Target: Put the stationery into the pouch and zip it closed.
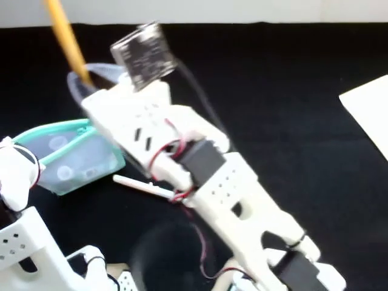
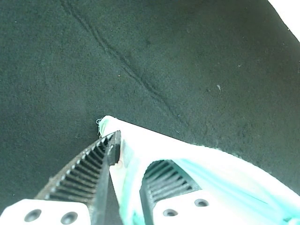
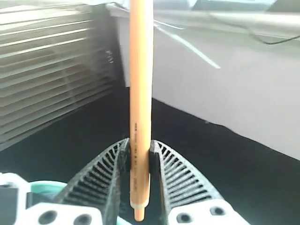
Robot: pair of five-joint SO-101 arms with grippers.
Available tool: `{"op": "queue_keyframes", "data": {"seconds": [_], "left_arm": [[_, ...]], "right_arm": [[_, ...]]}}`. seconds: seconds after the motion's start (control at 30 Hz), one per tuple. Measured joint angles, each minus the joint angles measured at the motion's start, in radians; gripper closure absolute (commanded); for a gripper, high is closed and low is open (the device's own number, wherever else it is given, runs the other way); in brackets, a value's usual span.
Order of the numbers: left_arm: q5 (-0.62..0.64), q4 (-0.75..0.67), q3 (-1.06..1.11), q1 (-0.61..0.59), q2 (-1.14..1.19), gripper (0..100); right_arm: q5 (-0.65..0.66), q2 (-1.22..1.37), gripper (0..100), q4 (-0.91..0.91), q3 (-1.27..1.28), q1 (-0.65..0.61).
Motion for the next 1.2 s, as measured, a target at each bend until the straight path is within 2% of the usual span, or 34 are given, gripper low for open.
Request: {"op": "queue_keyframes", "data": {"seconds": [0.53,0.93,1.2], "left_arm": [[0.0,-0.002,0.0,0.0,0.0,99],[0.0,-0.002,0.0,0.0,0.0,99],[0.0,-0.002,0.0,0.002,0.0,99]], "right_arm": [[-0.006,0.175,99.2,-0.061,-0.035,-0.107],[-0.006,0.184,99.2,-0.017,-0.035,-0.178],[-0.009,0.167,99.0,-0.029,0.072,-0.181]]}}
